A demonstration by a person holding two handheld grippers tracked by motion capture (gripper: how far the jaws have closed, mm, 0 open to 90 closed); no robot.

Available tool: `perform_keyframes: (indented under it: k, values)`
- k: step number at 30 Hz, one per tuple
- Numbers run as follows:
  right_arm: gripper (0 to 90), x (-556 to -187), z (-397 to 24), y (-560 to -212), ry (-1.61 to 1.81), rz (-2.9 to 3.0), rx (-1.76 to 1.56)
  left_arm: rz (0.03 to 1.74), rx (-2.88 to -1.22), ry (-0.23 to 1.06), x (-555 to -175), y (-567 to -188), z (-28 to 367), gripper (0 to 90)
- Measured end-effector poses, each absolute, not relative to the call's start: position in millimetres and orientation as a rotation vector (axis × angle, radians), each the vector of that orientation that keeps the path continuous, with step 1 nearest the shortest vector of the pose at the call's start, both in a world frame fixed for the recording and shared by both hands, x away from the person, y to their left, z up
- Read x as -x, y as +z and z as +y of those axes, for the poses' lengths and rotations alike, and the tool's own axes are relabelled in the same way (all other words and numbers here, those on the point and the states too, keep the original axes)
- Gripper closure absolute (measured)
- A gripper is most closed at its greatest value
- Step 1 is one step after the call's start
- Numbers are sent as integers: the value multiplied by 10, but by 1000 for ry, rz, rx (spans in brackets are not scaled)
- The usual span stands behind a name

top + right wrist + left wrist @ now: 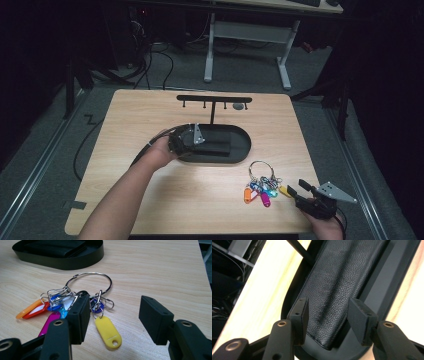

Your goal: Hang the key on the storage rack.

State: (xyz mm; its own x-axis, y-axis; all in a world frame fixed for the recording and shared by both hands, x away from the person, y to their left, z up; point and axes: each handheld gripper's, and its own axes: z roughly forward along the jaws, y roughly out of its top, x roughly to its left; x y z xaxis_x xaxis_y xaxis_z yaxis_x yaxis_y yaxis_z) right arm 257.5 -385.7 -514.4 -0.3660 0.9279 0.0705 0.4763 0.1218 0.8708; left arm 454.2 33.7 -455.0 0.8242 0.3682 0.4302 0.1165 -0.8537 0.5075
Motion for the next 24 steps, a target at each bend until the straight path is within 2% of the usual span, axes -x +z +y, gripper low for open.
perform_keyframes:
  k: [10, 24]
  values:
    - [424, -2569, -3858, -5140, 1170, 1903, -1352, 547, -2360, 603, -4348, -4479, 601, 516]
    - [425, -2573, -3822, -5139, 1166, 1920, -1334, 706, -2239, 467, -3933, -4701, 907, 450]
